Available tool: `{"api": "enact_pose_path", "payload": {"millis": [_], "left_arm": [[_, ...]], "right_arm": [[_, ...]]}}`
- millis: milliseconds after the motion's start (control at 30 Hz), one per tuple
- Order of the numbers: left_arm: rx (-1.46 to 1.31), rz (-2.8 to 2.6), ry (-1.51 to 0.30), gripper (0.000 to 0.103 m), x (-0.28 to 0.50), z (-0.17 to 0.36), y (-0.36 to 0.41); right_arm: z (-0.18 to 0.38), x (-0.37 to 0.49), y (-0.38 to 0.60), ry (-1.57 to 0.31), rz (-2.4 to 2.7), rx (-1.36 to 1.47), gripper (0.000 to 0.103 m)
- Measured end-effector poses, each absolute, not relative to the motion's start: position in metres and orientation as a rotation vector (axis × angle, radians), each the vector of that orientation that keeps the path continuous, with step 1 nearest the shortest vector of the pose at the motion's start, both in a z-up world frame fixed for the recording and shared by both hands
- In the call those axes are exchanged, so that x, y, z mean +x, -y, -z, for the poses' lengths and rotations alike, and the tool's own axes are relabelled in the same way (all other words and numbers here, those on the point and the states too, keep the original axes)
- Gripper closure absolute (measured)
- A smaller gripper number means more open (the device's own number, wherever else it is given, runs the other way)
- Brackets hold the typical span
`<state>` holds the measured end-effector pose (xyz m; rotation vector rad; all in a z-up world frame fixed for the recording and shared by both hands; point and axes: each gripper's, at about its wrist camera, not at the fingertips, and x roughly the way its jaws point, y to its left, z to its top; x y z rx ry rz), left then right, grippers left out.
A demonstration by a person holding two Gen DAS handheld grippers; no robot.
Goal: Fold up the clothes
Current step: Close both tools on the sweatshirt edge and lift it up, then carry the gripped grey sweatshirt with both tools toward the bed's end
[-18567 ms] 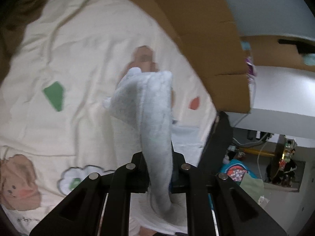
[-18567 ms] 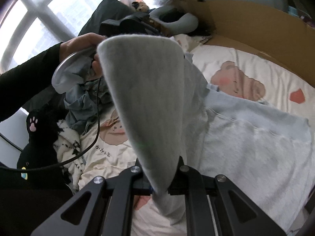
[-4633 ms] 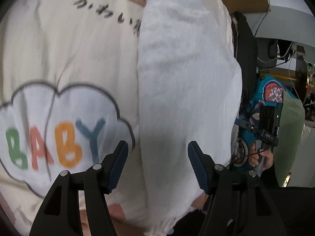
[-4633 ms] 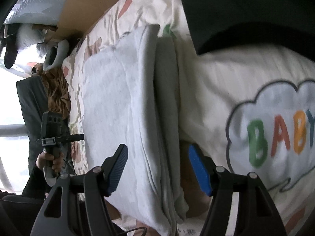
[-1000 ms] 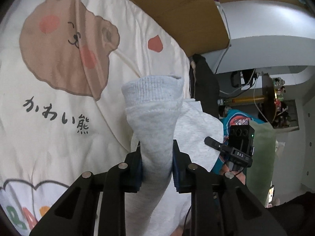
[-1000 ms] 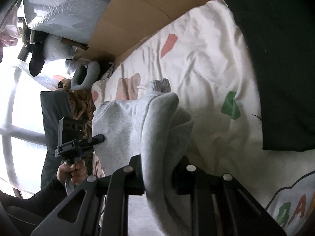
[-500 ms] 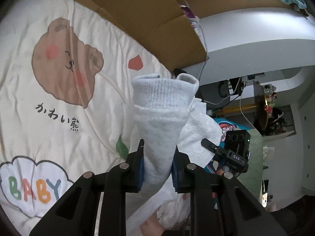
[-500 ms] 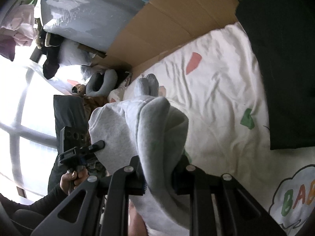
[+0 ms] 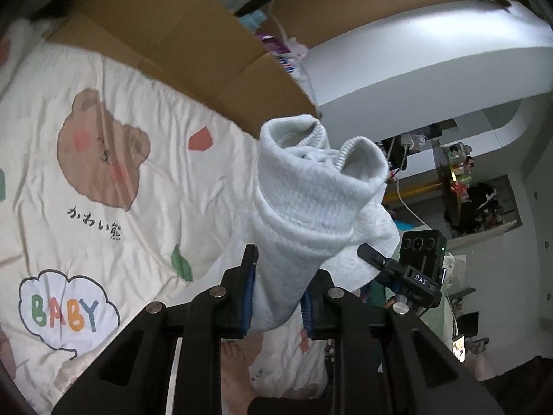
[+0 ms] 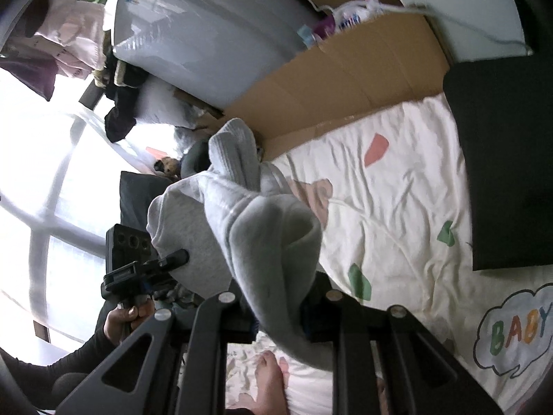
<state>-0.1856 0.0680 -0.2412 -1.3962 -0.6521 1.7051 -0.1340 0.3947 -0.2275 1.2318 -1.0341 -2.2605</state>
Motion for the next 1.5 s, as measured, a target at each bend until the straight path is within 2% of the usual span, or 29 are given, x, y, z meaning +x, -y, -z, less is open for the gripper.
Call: {"api": "enact_pose_path", "payload": {"millis": [367, 967, 1200, 1500], "left_arm": [[-1.296, -1.745, 0.639, 0.082, -0.177, 0.135, -0.076], [-1.147, -1.787, 0.657, 0.083, -0.15, -0.008, -0.078], [-1.085, -1.778, 0.687, 0.083, -0.138, -0.046, -0.078], [-1.036, -1.75, 0.675, 0.083, -0.125, -0.073, -0.087]], "right_arm": [[0.129, -0.115, -0.411, 1.059, 2.318, 1.076, 0.086], [-0.032, -0.093, -0.416, 0.924, 2.383, 0.956, 0.086], [-0.097, -0.077, -0.414, 0.859, 2.445, 0.904, 0.086], [-0.127, -0.052, -0.42, 0.814, 2.487, 0.878, 0.086]]}}
